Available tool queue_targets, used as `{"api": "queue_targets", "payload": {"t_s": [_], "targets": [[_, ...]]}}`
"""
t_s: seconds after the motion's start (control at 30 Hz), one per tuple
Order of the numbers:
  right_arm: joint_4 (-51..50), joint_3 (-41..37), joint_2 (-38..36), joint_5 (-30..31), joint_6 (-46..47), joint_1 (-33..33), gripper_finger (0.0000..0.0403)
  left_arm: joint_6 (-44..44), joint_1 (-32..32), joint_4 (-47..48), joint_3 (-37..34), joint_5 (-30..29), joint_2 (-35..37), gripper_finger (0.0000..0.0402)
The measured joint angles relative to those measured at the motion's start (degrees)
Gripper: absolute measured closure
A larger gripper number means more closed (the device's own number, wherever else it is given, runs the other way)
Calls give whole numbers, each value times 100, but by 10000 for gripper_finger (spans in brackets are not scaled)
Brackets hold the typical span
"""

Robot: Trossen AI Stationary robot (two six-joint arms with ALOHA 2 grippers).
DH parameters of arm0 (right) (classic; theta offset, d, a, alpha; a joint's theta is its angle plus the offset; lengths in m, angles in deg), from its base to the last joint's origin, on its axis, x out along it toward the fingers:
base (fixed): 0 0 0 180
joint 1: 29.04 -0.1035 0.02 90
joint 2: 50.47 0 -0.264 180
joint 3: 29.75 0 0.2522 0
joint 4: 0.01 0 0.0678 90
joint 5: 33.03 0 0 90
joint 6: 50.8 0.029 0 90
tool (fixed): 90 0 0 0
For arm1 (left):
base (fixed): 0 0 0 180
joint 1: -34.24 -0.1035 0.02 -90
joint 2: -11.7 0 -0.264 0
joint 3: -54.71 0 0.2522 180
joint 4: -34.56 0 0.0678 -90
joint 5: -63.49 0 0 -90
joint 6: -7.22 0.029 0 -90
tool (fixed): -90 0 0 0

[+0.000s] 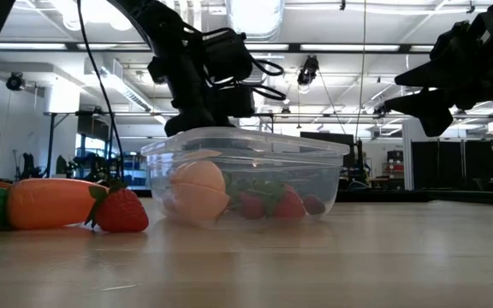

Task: Pick and placing Produce into tupperware
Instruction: Put the red strawberry into the transparent container

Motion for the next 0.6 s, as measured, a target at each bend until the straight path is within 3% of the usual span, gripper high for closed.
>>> {"api": "queue_targets", "payload": {"t_s": [0.6], "targets": [[0,0,0,0,-2,1,177,6,130,22,-38,-179,-345,195]]}}
